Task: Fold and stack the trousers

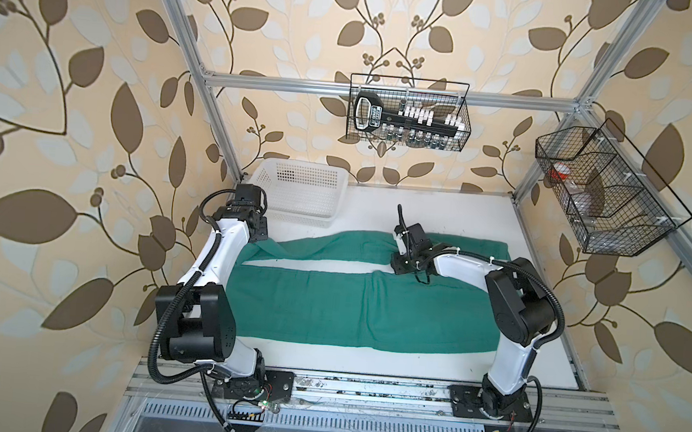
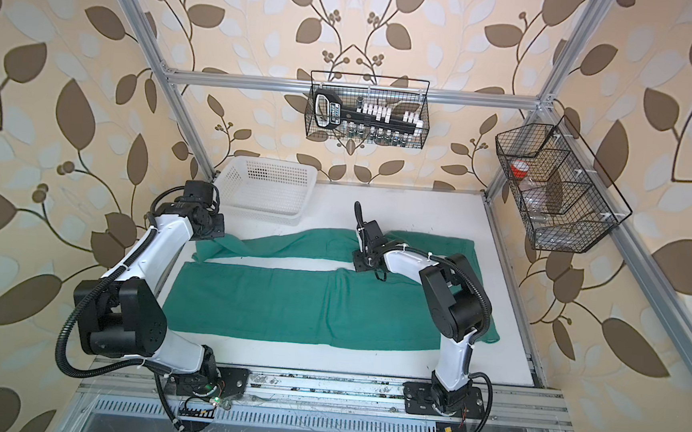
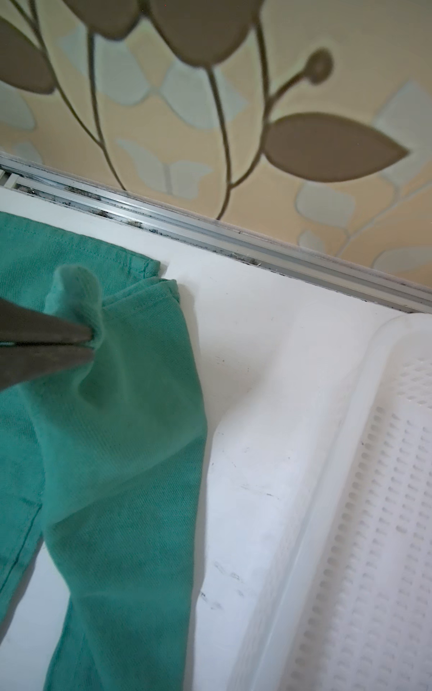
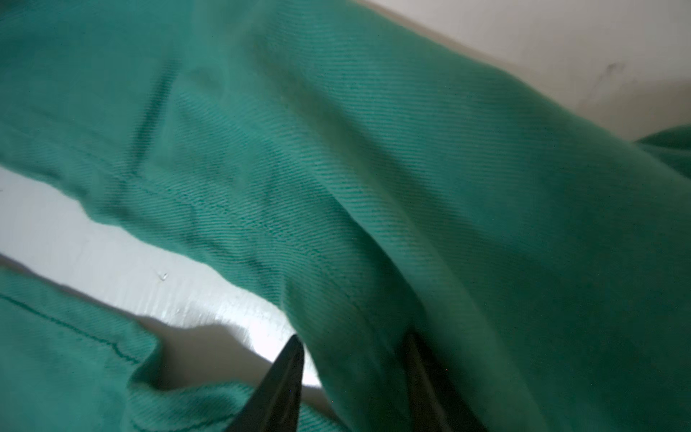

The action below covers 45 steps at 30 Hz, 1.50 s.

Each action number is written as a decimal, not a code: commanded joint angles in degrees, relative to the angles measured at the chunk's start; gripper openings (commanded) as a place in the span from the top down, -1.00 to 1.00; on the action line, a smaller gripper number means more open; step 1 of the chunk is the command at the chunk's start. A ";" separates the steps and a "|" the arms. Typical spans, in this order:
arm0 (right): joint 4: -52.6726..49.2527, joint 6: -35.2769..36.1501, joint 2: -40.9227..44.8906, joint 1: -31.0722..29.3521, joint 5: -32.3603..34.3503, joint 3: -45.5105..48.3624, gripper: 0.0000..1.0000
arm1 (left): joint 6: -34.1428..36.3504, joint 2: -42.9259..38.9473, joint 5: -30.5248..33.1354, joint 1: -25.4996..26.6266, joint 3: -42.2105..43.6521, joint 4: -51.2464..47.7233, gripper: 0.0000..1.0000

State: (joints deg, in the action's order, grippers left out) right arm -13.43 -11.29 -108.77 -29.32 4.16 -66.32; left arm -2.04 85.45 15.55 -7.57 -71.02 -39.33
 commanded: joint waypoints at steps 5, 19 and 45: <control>-2.83 3.23 1.57 -1.20 6.24 -1.16 0.86 | -0.76 -2.61 3.37 -0.32 -3.44 -0.96 1.00; -8.52 4.89 14.48 -2.86 3.37 11.97 0.92 | -7.39 -5.70 9.33 -0.25 3.43 -7.17 1.00; -15.95 6.98 24.04 -1.40 -9.06 5.51 0.01 | -29.90 -21.86 2.44 -0.88 17.65 -18.60 0.52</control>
State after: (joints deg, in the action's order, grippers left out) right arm -28.29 -6.33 -86.19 -31.68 -0.71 -57.69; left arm -29.45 66.41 18.24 -7.62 -54.02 -54.52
